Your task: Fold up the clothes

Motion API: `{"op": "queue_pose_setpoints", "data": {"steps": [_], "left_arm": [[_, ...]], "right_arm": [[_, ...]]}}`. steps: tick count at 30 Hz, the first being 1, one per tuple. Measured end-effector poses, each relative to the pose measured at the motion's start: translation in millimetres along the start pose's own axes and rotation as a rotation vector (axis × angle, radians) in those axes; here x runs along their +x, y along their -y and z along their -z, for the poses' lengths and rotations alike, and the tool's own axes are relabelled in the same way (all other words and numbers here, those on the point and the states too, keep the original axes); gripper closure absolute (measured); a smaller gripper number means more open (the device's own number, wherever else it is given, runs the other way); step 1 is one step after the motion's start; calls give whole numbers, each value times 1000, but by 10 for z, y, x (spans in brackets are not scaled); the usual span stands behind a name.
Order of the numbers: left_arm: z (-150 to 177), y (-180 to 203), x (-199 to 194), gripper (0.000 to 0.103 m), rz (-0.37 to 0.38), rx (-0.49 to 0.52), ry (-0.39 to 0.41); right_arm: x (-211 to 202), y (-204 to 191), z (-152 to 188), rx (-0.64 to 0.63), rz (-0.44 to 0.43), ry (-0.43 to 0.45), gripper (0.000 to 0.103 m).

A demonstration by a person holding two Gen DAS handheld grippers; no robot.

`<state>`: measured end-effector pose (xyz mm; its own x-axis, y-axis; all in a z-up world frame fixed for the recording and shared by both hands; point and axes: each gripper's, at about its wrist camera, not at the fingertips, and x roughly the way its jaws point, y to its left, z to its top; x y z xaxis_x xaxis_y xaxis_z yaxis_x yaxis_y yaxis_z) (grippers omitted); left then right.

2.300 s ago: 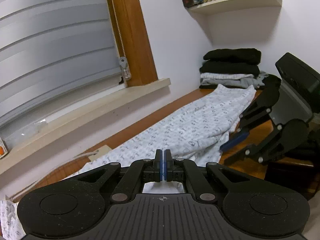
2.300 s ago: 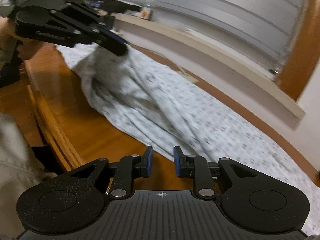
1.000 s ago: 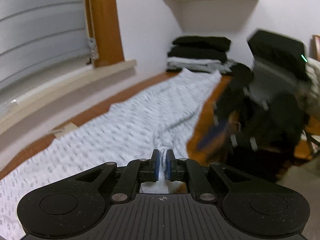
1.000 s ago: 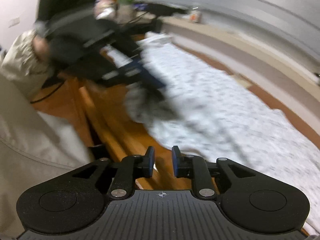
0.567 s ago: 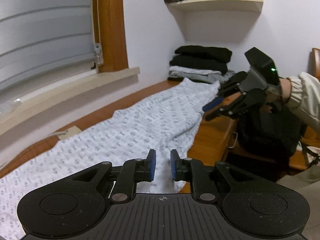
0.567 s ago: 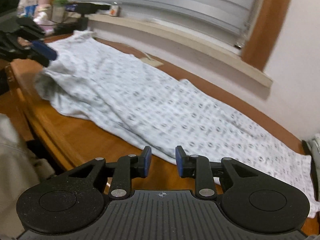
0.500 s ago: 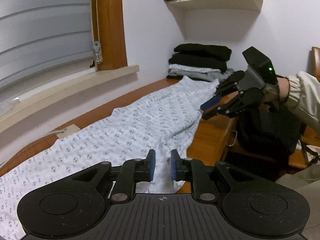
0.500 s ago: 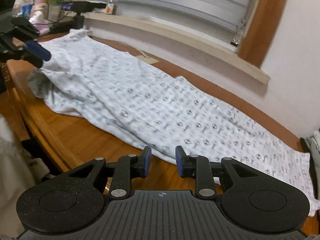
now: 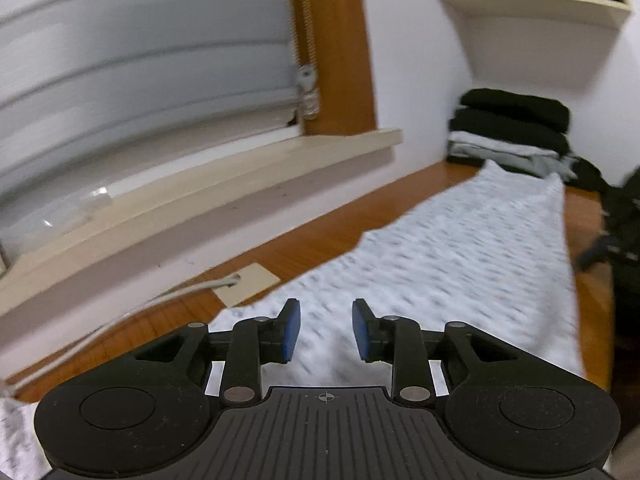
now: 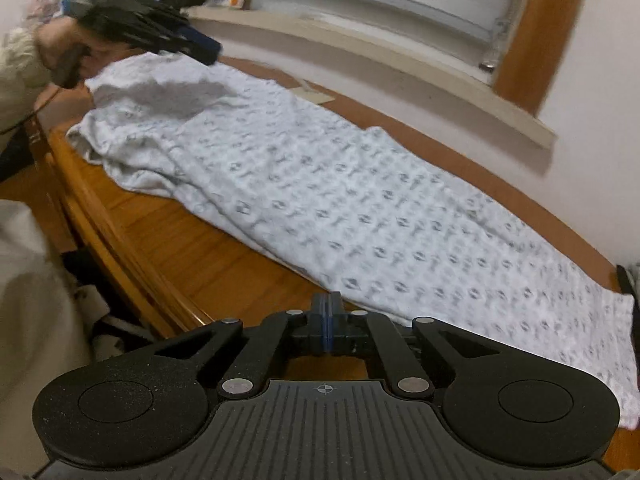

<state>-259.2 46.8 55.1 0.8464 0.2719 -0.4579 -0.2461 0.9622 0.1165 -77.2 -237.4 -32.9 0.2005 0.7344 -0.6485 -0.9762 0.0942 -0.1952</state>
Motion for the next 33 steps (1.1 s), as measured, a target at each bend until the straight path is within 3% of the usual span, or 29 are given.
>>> {"op": "queue_pose_setpoints", "data": {"steps": [2,3,6,13,20,22,25,28,33], "left_arm": [[-46,-149,202,72,13,-37,-17],[-49,-187,275,72,15,-43,-25],[-43,-278,458,60,26,-51,-46],[118,-399,679,60,47,-71,-135],[145,-454,686,51,23,-92,-161],[148,-484,678,51,23,-110,-157],[154,-530,667,51,22,-137,-152],[159,-575,656,51,21,-163,-147],[168,-651,638,50,20,-208,-138]], "right_arm": [[-53,147,28,41,11,24,95],[-68,243,35,66,32,35,89],[-76,549,56,142,94,65,83],[422,1231,-120,305,165,76,66],[829,1440,-127,375,205,22,64],[794,1470,-126,379,193,42,64],[784,1444,-259,313,110,81,65],[937,1348,-521,215,39,56,65],[1245,1314,-949,154,-64,34,65]]}}
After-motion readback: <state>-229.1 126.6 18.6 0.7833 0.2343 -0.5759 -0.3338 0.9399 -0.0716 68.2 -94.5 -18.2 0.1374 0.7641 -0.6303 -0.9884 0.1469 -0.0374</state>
